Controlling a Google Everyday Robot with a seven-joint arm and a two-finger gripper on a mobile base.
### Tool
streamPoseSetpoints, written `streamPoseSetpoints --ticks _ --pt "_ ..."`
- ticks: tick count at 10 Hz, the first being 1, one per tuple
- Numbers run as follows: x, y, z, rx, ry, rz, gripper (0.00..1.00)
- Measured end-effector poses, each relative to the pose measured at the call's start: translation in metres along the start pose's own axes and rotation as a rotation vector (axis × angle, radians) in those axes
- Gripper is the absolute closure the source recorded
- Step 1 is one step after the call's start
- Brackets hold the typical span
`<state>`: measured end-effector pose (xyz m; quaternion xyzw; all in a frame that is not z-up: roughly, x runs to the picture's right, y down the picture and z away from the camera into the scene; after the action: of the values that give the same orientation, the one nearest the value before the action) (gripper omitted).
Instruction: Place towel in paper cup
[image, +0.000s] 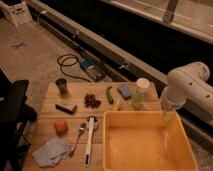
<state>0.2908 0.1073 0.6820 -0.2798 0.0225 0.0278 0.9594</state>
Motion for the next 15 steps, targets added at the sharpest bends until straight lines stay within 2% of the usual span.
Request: streamPoseSetpoints --ticks 5,7,8,10,11,12,15 --pt "-0.001 0.0 -0.001 0.007 0.003 0.0 0.35" --pt "-0.007 -0.001 -0.005 0.026 -0.004 -0.04 0.35" --pt "-0.02 -0.003 -0.01 0.038 -0.018 -0.078 0.35" --pt "-0.061 -0.004 -0.021 0.05 -0.072 -0.159 0.35" --pt "-0.092 -0.002 -0.027 0.05 -0.116 -0.212 0.35" --pt "-0.123 0.001 -0.034 0.046 -0.163 -0.269 0.35" --pt "-0.189 0.016 -0.047 0.024 -0.257 -0.408 0.35"
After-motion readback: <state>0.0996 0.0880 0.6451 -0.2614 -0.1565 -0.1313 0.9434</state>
